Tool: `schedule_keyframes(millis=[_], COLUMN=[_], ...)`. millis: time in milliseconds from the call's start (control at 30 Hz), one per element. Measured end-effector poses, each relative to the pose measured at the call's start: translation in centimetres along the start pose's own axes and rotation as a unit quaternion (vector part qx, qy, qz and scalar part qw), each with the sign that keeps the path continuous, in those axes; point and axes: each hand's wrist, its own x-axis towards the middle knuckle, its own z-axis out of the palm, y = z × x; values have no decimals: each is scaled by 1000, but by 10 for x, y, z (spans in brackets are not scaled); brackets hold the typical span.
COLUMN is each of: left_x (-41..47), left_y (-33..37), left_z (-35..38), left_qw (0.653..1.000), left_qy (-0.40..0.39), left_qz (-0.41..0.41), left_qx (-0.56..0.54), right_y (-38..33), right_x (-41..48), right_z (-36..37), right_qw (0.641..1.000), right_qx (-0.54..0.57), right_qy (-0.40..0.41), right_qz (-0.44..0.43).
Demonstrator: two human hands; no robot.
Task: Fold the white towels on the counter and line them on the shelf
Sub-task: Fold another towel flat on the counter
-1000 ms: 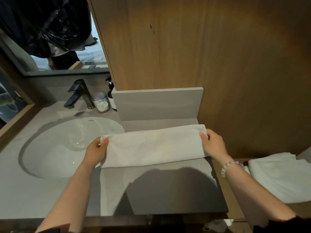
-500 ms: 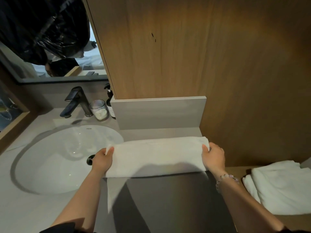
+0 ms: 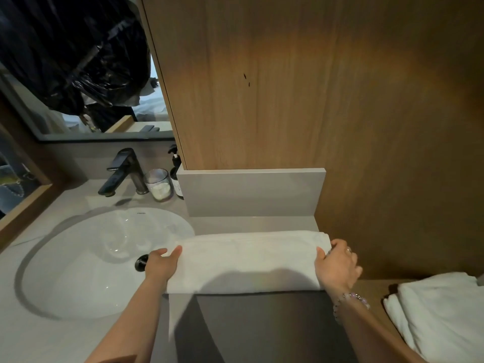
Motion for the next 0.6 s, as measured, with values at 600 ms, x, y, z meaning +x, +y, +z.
schedule_keyframes(millis=[600], left_x=[-54], left_y=[92], left_z=[-29], left_qw=[952], left_qy=[-89], left_qz=[289], left_qx=[-48], right_y=[-119], right_x=[-54], right_z=[-27], right_qw=[919], right_qx=[30], right_qy=[-170], right_qz=[-356])
